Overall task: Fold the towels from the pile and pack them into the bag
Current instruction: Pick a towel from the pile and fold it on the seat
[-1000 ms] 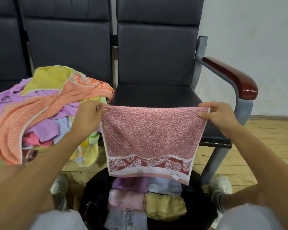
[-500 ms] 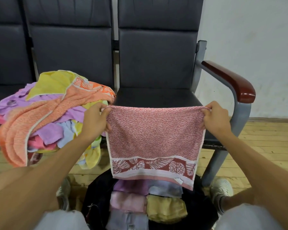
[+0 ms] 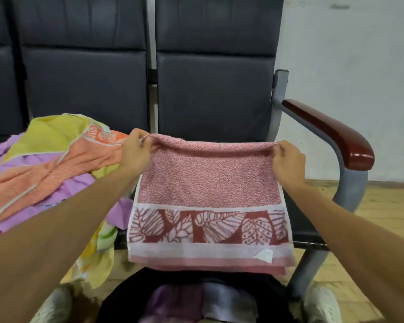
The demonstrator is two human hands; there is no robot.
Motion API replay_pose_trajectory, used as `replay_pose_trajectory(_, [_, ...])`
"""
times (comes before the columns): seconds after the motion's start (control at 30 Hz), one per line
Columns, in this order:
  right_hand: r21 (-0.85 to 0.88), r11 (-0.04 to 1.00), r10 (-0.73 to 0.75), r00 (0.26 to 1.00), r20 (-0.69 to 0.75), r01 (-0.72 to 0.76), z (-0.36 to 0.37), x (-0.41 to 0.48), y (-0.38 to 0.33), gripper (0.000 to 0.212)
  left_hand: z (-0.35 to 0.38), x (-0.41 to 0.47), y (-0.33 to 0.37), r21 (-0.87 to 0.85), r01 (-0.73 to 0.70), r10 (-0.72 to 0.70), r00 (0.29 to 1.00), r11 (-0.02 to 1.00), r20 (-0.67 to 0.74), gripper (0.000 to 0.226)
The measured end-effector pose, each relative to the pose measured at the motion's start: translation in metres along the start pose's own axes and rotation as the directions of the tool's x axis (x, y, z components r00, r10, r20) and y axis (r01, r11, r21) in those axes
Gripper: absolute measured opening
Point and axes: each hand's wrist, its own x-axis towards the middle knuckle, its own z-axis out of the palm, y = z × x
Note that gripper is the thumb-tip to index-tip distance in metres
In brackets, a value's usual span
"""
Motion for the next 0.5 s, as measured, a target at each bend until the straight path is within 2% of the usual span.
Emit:
replay_pose_trajectory(0.1, [0.068, 0.997, 0.024, 0.999, -0.043, -0.021, 0.018, 0.021, 0.002, 0.028, 0.018, 0.015, -0.004, 0.096, -0.044, 0.043, 0.999, 0.994, 0.010, 0.009])
replay_pose_trajectory(0.27, [0.088, 0.995, 0.044, 0.997, -0.060, -0.039, 0.035, 0.034, 0.008, 0.029, 0.028, 0.020, -0.025, 0.098, -0.036, 0.034, 0.999, 0.995, 0.015, 0.010])
replay_pose_trajectory(0.37, [0.017, 1.000, 0.024, 0.999, -0.031, -0.024, 0.030, 0.026, 0.016, 0.028, 0.019, 0.006, -0.033, 0.017, 0.025, -0.026, 0.999, 1.000, 0.041, 0.012])
replay_pose_trajectory(0.43, [-0.017, 1.000, 0.015, 1.000, 0.000, -0.015, 0.020, 0.015, 0.020, 0.028, 0.010, -0.011, -0.029, -0.076, 0.085, -0.078, 0.993, 0.993, 0.087, 0.012])
replay_pose_trajectory(0.5, [-0.052, 0.999, 0.013, 0.998, 0.054, -0.011, 0.008, 0.003, 0.021, 0.027, 0.002, -0.029, -0.024, -0.097, 0.104, -0.089, 0.986, 0.990, 0.142, 0.012])
